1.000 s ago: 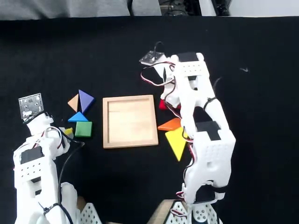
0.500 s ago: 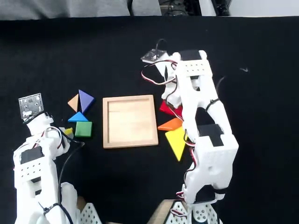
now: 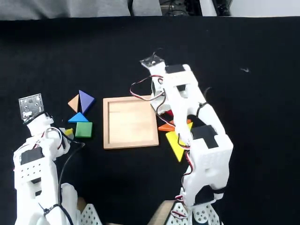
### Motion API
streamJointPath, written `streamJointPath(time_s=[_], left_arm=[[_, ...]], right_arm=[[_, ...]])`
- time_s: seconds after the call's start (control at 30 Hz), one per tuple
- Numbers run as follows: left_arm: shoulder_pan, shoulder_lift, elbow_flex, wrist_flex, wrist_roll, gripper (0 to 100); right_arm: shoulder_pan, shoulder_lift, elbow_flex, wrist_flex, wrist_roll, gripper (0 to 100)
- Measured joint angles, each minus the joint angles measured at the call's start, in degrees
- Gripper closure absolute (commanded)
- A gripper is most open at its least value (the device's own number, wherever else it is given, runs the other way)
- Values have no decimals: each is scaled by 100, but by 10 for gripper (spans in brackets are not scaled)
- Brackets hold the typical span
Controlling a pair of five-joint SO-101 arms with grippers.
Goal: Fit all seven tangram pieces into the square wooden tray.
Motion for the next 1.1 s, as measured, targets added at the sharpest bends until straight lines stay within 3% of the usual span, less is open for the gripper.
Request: streamJointPath(time_s=[0.37, 0.7, 0.93, 1.1], left_arm=[[0, 0, 0, 0, 0, 741], [0, 0, 0, 0, 0, 741], [0, 0, 0, 0, 0, 741], [0, 0, 0, 0, 0, 741]], right_arm=[[-404, -343, 0, -132, -123, 649], [-193, 44, 0, -132, -123, 651], [-97, 53, -9, -158, 88, 820], [18, -88, -18, -70, 88, 805]])
